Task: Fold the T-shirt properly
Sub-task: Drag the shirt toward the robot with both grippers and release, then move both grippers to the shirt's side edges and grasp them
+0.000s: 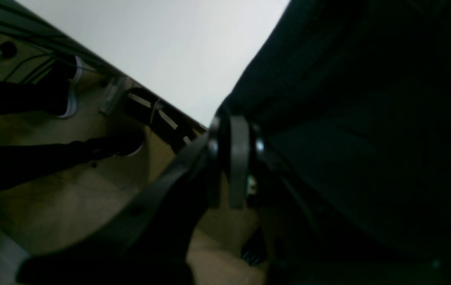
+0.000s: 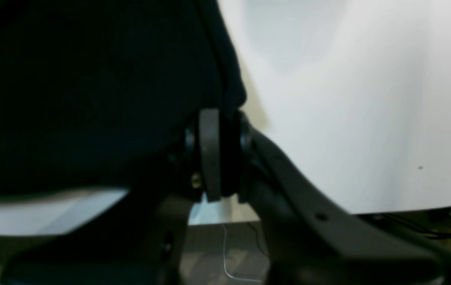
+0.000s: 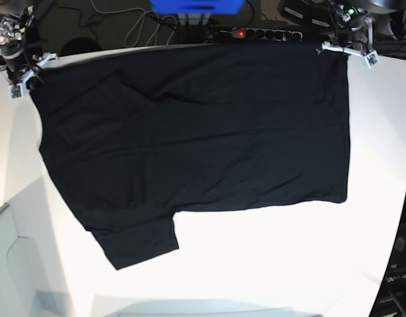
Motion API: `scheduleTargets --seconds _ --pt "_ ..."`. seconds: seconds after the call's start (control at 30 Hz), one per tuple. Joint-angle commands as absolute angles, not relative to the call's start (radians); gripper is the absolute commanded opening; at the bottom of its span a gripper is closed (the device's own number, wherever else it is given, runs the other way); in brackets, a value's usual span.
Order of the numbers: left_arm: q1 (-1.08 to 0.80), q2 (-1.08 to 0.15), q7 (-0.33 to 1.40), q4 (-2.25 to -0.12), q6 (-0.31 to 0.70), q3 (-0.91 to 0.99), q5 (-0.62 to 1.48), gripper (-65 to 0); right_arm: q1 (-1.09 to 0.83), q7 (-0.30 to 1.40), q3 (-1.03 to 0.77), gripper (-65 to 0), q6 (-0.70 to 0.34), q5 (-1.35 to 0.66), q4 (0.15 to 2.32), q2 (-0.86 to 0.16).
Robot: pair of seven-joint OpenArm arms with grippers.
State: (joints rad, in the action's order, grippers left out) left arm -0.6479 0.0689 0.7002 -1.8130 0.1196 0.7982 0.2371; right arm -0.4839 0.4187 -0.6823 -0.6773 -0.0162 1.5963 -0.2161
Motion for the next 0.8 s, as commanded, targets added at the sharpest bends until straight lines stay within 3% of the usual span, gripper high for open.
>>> scheduleTargets --seconds 0.0,0.13,0.37,0.5,0.77 --pt "-0.656 0.061 0.69 -1.828 0.113 0.808 0.237 -63.0 -0.499 0.44 -0.688 -64.0 -0.698 -0.016 1.61 -0.232" --pt "-0.657 0.059 0.69 -1.828 0.113 0.808 0.237 -61.0 -0.506 0.449 -0.688 -54.1 -0.698 -0.018 1.61 -0.232" --pt "-0.662 0.064 0.69 -1.908 0.113 0.809 0.237 -33.8 -0.522 0.45 -0.693 -40.5 -0.698 -0.021 1.724 -0.202" --pt "-0.665 0.065 0.69 -1.963 0.113 0.82 0.237 -24.1 -0.504 0.45 -0.762 -37.5 -0.698 -0.021 1.813 -0.147" --pt "-0.595 0.058 0.69 -1.977 0.113 0.928 0.315 -22.6 -0.38 0.452 -0.797 -37.2 -0.698 -0.021 1.848 -0.116"
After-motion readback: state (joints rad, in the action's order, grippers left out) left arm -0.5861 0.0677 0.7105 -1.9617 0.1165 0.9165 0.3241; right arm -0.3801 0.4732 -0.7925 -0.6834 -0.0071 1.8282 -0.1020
